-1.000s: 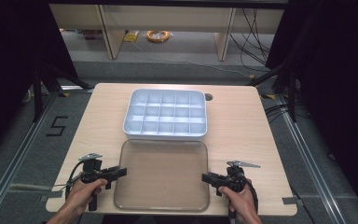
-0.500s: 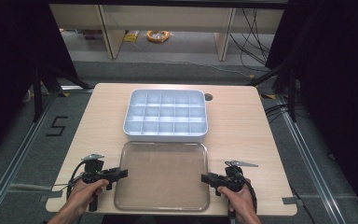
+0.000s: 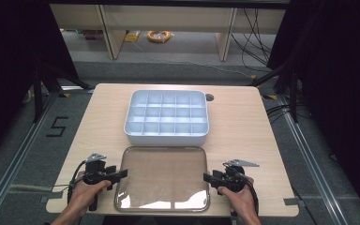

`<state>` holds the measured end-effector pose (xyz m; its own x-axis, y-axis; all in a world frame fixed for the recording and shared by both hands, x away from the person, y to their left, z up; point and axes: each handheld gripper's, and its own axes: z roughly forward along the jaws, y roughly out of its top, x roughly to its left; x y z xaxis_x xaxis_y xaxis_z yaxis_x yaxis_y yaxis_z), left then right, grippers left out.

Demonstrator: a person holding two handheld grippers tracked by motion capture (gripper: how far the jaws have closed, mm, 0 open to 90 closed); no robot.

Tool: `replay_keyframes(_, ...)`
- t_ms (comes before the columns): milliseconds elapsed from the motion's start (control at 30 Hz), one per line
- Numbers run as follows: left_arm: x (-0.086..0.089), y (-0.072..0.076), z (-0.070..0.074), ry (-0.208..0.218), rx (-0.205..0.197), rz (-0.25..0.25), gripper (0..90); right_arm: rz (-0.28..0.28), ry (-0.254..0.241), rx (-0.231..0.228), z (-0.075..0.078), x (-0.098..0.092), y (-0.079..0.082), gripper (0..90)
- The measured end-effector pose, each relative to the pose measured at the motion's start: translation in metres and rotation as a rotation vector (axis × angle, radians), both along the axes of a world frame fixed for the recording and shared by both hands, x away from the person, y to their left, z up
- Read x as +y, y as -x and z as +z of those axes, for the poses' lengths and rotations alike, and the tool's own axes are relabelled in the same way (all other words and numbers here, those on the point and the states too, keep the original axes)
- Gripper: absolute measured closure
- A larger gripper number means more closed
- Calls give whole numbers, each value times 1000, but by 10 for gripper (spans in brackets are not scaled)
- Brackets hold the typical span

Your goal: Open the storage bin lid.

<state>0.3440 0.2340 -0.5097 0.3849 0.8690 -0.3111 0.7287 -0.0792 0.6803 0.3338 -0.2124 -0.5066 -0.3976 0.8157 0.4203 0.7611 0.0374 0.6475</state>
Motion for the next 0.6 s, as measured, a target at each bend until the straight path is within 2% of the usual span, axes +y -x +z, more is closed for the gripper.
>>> replay_keyframes(33,1,0,1,-4,1,-1,393,23,27,-45,-1,-3,-2,478)
replay_keyframes(67,1,0,2,-5,-2,3,394,21,41,-47,1,-4,-2,478)
replay_keyframes(100,0,1,3,0,-9,11,394,18,19,-51,1,-5,-2,477)
replay_keyframes(133,0,2,4,-8,-9,2,394,25,33,-54,2,-6,-2,477)
replay_keyframes(167,0,2,4,-9,-12,0,392,18,20,-49,4,-6,-2,473)
replay_keyframes(200,-2,2,5,8,-21,9,389,19,15,-55,4,-6,-2,471)
replay_keyframes(233,-1,2,4,0,-33,-3,381,6,11,-50,4,-4,-1,467)
replay_keyframes(267,-2,2,4,31,-47,12,375,13,-15,-34,7,-4,1,453)
replay_keyframes(300,-2,2,5,40,-47,10,372,17,-16,-52,7,-3,0,439)
replay_keyframes(333,-2,2,5,42,-48,13,369,37,10,-85,7,-5,-2,422)
replay_keyframes(467,0,2,7,59,-53,7,353,46,-29,-116,11,-5,-2,370)
replay_keyframes(500,0,3,8,58,-53,2,348,24,-46,-95,13,-3,0,361)
replay_keyframes(567,0,3,8,60,-53,-4,336,21,-63,-134,13,-4,-2,356)
replay_keyframes(600,0,4,9,67,-58,-8,332,31,-87,-114,15,-5,0,354)
